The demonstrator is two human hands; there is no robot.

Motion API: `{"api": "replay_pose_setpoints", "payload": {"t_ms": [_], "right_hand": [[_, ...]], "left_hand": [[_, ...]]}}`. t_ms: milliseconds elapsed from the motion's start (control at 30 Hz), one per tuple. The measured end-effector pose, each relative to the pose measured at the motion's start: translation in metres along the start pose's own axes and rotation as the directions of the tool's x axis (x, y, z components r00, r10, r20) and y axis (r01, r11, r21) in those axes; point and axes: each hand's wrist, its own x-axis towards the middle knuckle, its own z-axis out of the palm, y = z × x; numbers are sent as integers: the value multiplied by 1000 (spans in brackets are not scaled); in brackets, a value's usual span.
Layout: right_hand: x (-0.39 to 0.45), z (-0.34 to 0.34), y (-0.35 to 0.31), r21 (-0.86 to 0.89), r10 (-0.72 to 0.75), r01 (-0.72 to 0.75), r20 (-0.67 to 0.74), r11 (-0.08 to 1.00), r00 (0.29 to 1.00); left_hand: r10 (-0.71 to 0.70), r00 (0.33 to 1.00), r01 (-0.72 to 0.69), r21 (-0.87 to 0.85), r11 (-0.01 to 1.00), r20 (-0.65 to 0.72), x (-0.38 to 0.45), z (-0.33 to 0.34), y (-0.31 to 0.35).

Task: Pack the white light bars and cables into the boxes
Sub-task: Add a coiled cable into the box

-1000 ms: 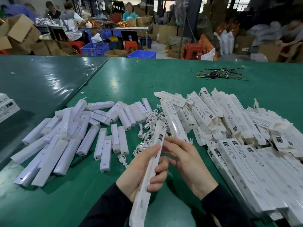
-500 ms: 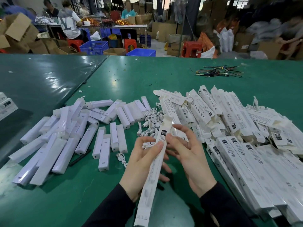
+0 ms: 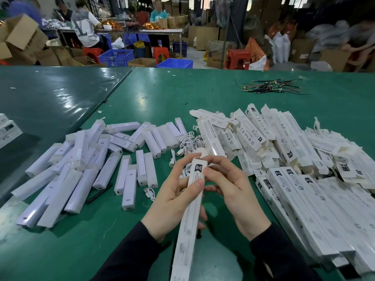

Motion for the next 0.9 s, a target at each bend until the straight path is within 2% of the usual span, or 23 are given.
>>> {"api": "replay_pose_setpoints", "payload": {"t_ms": [133, 233, 333, 433, 500, 700, 900], "right_hand": [[-1, -1, 1, -24, 12, -11, 42, 1000, 999], [0, -1, 3, 6, -4, 4, -31, 1000, 1000], [3, -4, 0, 78, 85, -74, -148, 994, 985], [5, -6, -2, 149, 227, -206, -140, 967, 964], [4, -6, 0, 175, 270, -249, -106, 953, 957], [4, -5, 2, 200, 222, -202, -82, 959, 972], [4, -5, 1, 140, 205, -193, -81, 971, 975]], "left_hand": [[-33, 999, 33, 0, 999, -22, 1, 0, 1], [-52, 998, 53, 10, 999, -42, 1, 1, 1], [-77, 997, 78, 31, 997, -9, 2, 1, 0], [-115, 993, 113, 64, 992, 34, 1, 2, -2], [-124, 992, 121, 83, 989, 38, 0, 4, -3], [-126, 992, 126, 55, 991, -1, 0, 4, -3], [-137, 990, 138, 59, 989, -19, -1, 2, -6]]}}
